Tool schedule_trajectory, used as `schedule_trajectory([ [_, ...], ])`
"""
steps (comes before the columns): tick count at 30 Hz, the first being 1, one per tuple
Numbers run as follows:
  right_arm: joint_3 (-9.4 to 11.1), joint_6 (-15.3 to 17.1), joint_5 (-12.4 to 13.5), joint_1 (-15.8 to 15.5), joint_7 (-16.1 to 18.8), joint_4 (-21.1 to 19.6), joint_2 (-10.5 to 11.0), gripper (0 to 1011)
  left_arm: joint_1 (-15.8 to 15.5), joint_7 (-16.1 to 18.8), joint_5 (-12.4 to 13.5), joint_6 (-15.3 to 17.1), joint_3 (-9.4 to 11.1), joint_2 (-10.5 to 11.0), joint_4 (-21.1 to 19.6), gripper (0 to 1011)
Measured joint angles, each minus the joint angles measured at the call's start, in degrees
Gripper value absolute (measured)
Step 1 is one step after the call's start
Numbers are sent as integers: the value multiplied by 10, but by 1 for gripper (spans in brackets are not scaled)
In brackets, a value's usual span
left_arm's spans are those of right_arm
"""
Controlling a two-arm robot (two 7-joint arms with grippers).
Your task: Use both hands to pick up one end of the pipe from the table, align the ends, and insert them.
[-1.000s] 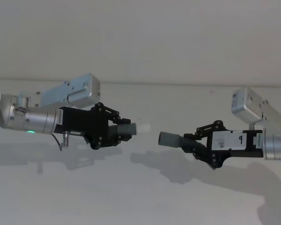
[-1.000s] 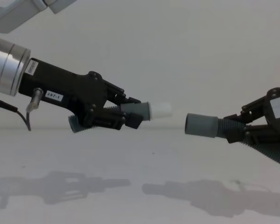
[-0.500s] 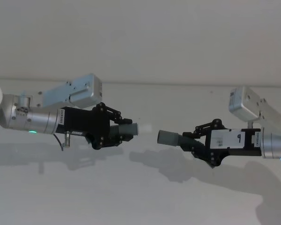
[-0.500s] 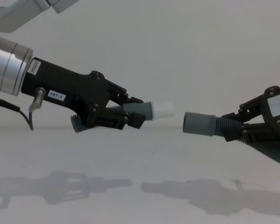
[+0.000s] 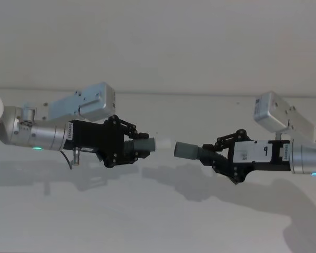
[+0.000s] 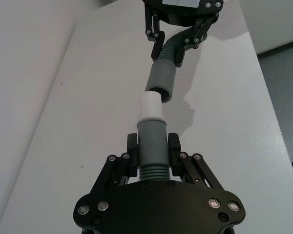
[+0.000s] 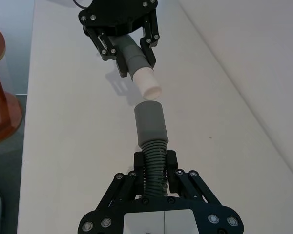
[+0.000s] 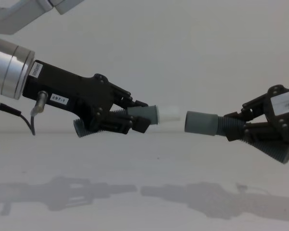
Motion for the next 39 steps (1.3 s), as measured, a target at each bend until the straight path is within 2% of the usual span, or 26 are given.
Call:
schedule_trajectory([
  [39,-19,-10,7,21,-8,4,1,264,-9,14,-13,1,19,-9,12,353],
])
